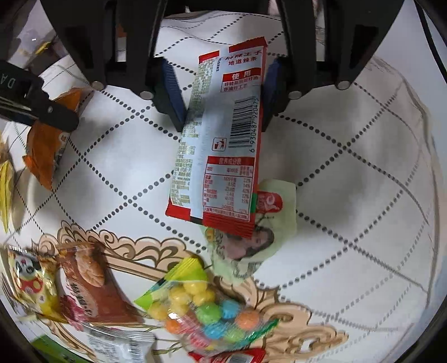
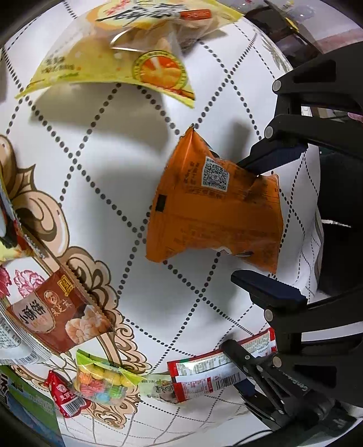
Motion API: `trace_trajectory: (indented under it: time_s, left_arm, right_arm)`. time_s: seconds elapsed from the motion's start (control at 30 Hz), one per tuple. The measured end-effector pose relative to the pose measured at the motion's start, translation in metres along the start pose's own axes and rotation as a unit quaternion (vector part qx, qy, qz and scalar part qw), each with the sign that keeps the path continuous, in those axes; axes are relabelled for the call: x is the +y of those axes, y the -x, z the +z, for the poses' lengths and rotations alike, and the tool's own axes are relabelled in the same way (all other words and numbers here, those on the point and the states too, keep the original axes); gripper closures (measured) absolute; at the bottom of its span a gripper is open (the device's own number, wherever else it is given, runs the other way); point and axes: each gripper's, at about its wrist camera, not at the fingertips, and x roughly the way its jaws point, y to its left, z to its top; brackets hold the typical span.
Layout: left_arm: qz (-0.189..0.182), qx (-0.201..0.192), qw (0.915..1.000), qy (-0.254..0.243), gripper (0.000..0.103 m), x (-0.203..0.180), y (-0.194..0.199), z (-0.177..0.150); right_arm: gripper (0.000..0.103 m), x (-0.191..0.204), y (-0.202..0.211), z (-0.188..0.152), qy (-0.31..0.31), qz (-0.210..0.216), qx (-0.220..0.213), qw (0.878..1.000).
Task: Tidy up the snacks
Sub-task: 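Carry both packets into the box and release them beside the others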
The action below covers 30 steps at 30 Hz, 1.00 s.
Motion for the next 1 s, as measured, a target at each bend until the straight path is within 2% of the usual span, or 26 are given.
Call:
trace_trajectory:
  time_s: [0.07,0.1,0.2,0.43,0.6,0.7,0.77,0.8,0.83,1.0]
  left_arm:
    - [0.002,-0.003,1.0000,-0.002,0.063,-0.004,0.006,-0.005]
    - [0.002,-0.004,1.0000,-0.001,0.065,-0.004,0.008,-0.007]
    - [-0.004,-0.004,1.0000,0.007,0.066,0.001,0.013,-0.018]
    - [-0.035,-0.013,0.9991,0.019,0.067,0.001,0.045,-0.060]
    - [-0.078,-0.038,0.9960,0.023,0.067,-0.002,0.093,-0.069]
    - [-0.106,-0.071,0.9916,0.023,0.067,-0.004,0.134,-0.057]
    - [-0.126,-0.095,0.9871,0.027,0.067,-0.002,0.161,-0.029]
    - [-0.137,-0.109,0.9842,0.029,0.067,-0.001,0.176,-0.017]
    - [-0.146,-0.123,0.9811,0.031,0.067,0.003,0.193,-0.003]
    - [-0.172,-0.180,0.9677,0.040,0.067,0.019,0.254,0.083]
  right_arm:
    - [0.043,0.006,-0.002,-0.013,0.000,-0.011,-0.013,1.000]
    - [0.050,0.008,-0.002,-0.015,0.001,-0.012,-0.017,1.000]
    - [0.055,0.007,0.007,-0.030,0.006,-0.006,-0.029,1.000]
    - [0.059,0.012,0.028,-0.059,0.032,0.020,-0.037,0.999]
    - [0.059,0.018,0.065,-0.078,0.050,0.043,-0.054,0.996]
    - [0.059,0.023,0.097,-0.079,0.058,0.061,-0.070,0.994]
    - [0.059,0.026,0.124,-0.074,0.064,0.071,-0.088,0.992]
    - [0.059,0.025,0.155,-0.062,0.073,0.079,-0.110,0.988]
    - [0.059,0.025,0.155,-0.062,0.073,0.079,-0.110,0.988]
    - [0.059,0.034,0.243,-0.014,0.087,0.109,-0.174,0.975]
